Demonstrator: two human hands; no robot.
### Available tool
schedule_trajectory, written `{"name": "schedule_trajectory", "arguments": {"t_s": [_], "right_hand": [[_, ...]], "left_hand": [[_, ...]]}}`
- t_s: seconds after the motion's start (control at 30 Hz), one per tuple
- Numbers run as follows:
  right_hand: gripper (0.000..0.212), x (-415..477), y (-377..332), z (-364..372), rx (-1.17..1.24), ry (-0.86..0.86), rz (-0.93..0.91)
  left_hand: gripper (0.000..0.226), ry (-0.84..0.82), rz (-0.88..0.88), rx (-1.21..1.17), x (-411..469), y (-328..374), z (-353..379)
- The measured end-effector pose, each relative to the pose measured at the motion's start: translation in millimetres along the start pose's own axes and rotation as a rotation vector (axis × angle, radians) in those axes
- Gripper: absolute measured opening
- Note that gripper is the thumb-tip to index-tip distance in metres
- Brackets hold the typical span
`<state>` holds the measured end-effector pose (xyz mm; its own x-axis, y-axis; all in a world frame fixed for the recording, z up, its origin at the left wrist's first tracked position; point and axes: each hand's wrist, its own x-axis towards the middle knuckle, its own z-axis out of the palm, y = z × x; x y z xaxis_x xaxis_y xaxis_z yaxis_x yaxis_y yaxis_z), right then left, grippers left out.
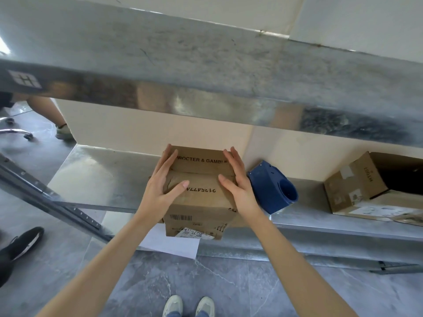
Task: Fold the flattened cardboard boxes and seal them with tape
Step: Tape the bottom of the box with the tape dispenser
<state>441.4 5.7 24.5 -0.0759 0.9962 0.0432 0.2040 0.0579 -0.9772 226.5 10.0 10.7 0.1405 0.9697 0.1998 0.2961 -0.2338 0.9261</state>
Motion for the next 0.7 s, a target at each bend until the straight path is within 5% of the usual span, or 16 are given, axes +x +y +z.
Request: {"name": "schedule_trajectory", "arguments": {"t_s": [0.17,0.27,0.47,0.7], "right_hand": [[0.047,2,-2,-7,-0.253,0.031,-0.056],[0.046,2,-7,-15,-0.575,0.008,-0.308],[0.059,2,-21,1,-0.893,-0.305,-0.312],[0.06,1,-26,1,-0.876,-0.181,-0.32]], "left_hand": [[0.077,-0.069,0.101,0.292,4,-1,-13],[0.073,-0.024,0.238,0.608,2,5,-17],[0.078,-0.156,0.186,0.597,0,11,-19],[0.078,-0.189,0.249,0.61,0,10,-26]]}}
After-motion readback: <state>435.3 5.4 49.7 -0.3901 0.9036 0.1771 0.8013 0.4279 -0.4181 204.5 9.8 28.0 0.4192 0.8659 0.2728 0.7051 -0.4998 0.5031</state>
